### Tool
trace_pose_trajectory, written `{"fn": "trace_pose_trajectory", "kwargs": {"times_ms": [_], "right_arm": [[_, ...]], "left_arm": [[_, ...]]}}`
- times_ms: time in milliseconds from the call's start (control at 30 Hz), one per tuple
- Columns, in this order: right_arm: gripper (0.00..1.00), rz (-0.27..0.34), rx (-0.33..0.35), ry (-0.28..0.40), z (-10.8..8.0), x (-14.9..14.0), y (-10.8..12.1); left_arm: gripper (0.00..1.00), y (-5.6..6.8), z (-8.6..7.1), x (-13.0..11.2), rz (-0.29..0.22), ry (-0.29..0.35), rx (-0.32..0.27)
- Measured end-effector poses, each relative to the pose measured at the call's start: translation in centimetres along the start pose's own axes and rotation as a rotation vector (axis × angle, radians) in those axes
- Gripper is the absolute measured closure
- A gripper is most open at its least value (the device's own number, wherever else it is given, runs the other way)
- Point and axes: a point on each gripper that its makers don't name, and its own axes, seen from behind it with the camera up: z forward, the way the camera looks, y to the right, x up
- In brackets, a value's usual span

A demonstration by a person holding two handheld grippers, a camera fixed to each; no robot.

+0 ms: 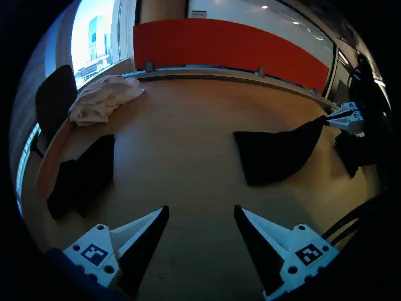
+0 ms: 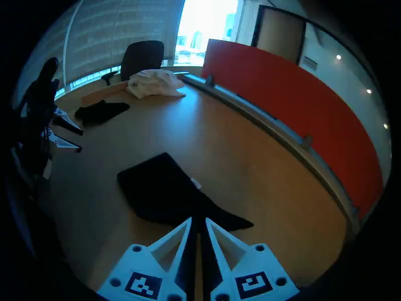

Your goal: Fold towel

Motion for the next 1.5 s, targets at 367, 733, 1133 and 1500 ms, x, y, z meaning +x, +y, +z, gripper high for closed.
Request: {"fn": "trace_pose_trajectory", "kwargs": {"times_ms": [367,733,1133,1500], "right_arm": [[0.95,-0.037,0.057,0.007,1.0,2.3,-1.9],[0.95,-0.07,0.119,0.013,3.0,4.4,-4.5],[0.95,-0.078,0.166,0.01,4.5,5.3,-6.6],[0.95,-0.07,0.227,-0.011,7.5,5.6,-9.3]], "left_arm": [[0.04,-0.5,-0.7,0.0,-0.027,0.019,0.005],[0.04,-0.8,-1.1,-0.2,-0.039,0.026,0.01],[0.04,-1.0,-1.2,-0.4,-0.053,0.03,0.013],[0.03,-1.0,-1.4,-0.6,-0.052,0.029,0.01]]}}
